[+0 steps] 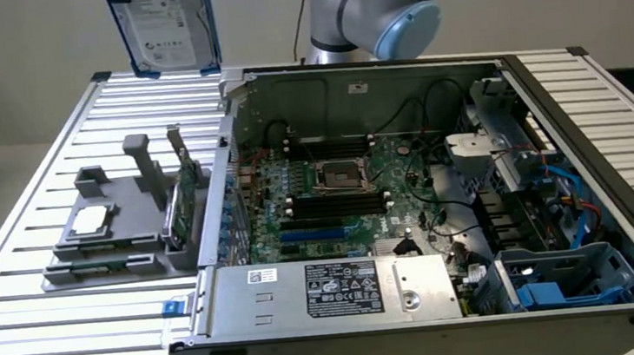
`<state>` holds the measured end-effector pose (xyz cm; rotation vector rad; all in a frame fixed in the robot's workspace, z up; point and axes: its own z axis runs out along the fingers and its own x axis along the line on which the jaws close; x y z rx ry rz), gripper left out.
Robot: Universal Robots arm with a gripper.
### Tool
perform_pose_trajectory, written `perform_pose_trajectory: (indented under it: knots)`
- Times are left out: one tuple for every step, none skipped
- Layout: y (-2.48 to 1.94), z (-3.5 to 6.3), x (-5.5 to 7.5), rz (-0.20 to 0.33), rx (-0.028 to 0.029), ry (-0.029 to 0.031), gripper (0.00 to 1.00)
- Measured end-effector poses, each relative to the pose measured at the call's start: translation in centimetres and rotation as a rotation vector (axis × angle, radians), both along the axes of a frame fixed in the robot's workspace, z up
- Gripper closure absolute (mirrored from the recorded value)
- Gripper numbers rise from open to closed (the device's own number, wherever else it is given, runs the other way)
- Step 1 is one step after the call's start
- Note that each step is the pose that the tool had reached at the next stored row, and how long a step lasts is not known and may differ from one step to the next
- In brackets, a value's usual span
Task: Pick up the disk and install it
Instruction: 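Pick up the disk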
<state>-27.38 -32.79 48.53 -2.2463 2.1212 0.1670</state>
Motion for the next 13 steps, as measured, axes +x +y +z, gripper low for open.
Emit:
perform_pose_trajectory:
  knots:
    - [-0.12, 0.04, 0.4, 0.000, 0.0029, 0.0000, 0.67]
    - [-0.27, 0.08, 0.9, 0.000, 0.0056, 0.0000, 0.67]
    - [-0.42, 0.12, 1.4, 0.000, 0.0075, 0.0000, 0.67]
    - [-0.59, 0.18, 1.8, 0.000, 0.0081, 0.0000, 0.67]
    - [-0.77, 0.25, 2.3, 0.000, 0.0089, 0.0001, 0.67]
    - [-0.95, 0.31, 2.7, 0.000, 0.0096, 0.0001, 0.67]
    - [-1.13, 0.39, 3.2, 0.000, 0.0101, 0.0000, 0.67]
    - [-1.31, 0.51, 3.6, 0.000, 0.0100, 0.0001, 0.67]
    - [-1.50, 0.64, 4.1, 0.000, 0.0100, 0.0001, 0.67]
    - [-1.68, 0.79, 4.6, 0.000, 0.0100, 0.0002, 0.67]
    - [-1.86, 0.95, 5.0, 0.000, 0.0101, 0.0004, 0.67]
    - [-2.04, 1.12, 5.5, 0.000, 0.0101, 0.0007, 0.67]
    - [-2.23, 1.28, 5.9, 0.000, 0.0100, 0.0010, 0.67]
